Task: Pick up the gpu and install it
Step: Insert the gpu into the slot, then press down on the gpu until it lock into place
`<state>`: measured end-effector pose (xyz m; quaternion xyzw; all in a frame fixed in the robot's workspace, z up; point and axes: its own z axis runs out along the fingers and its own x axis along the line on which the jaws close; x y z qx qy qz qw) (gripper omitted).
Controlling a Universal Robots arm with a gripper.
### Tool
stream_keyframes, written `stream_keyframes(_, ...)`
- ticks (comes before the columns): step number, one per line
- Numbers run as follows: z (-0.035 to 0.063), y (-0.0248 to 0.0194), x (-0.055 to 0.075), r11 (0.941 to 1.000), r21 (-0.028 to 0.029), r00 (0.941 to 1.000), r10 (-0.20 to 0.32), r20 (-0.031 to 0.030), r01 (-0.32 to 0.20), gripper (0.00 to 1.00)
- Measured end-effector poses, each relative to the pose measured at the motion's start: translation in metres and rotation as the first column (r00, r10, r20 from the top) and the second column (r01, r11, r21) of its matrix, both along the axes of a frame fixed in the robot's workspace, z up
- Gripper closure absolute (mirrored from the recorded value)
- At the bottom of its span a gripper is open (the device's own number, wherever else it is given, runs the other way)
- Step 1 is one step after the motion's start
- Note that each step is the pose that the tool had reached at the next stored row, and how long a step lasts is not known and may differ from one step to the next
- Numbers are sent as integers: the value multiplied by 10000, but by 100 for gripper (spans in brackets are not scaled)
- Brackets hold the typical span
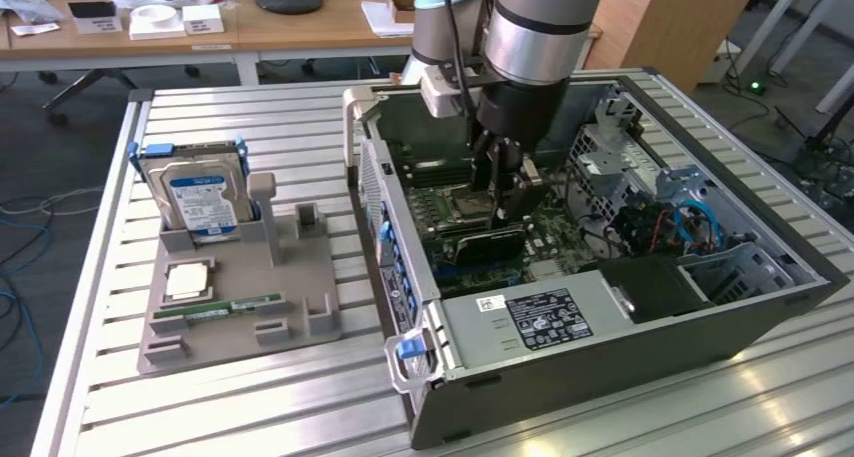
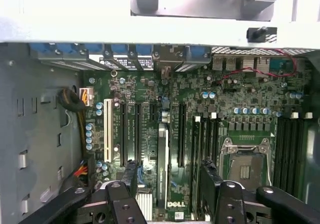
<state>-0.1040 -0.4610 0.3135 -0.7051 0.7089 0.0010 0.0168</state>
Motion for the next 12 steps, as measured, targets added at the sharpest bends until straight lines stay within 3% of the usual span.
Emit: stream_keyframes(12, 0, 0, 0, 10000, 0, 10000, 0, 1, 0, 37)
